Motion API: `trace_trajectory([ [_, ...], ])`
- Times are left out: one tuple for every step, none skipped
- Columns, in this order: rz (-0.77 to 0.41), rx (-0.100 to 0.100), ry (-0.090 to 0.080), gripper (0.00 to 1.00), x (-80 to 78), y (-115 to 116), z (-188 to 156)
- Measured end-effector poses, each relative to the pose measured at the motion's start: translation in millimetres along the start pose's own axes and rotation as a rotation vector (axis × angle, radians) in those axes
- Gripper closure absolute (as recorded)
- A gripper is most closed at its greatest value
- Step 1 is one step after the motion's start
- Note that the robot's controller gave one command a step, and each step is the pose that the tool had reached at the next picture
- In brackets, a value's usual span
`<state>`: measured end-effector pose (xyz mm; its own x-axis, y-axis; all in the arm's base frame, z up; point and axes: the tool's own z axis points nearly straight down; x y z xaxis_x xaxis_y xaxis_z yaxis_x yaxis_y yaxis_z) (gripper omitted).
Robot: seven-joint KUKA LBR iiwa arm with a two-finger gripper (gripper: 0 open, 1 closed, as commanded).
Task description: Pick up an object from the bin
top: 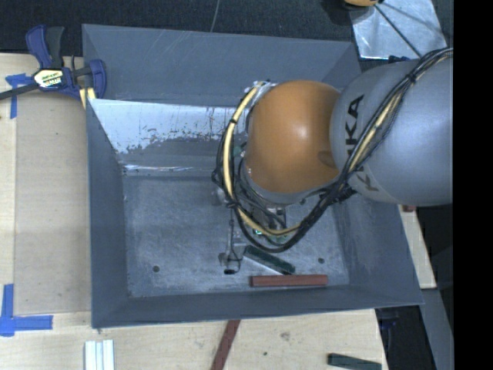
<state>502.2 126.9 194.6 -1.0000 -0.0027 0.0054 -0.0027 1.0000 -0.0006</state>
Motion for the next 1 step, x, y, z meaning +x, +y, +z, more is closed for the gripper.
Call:
trace_trajectory([
  [0.003, -0.002, -0.008, 0.0, -1.8, -0.5, -4.2],
])
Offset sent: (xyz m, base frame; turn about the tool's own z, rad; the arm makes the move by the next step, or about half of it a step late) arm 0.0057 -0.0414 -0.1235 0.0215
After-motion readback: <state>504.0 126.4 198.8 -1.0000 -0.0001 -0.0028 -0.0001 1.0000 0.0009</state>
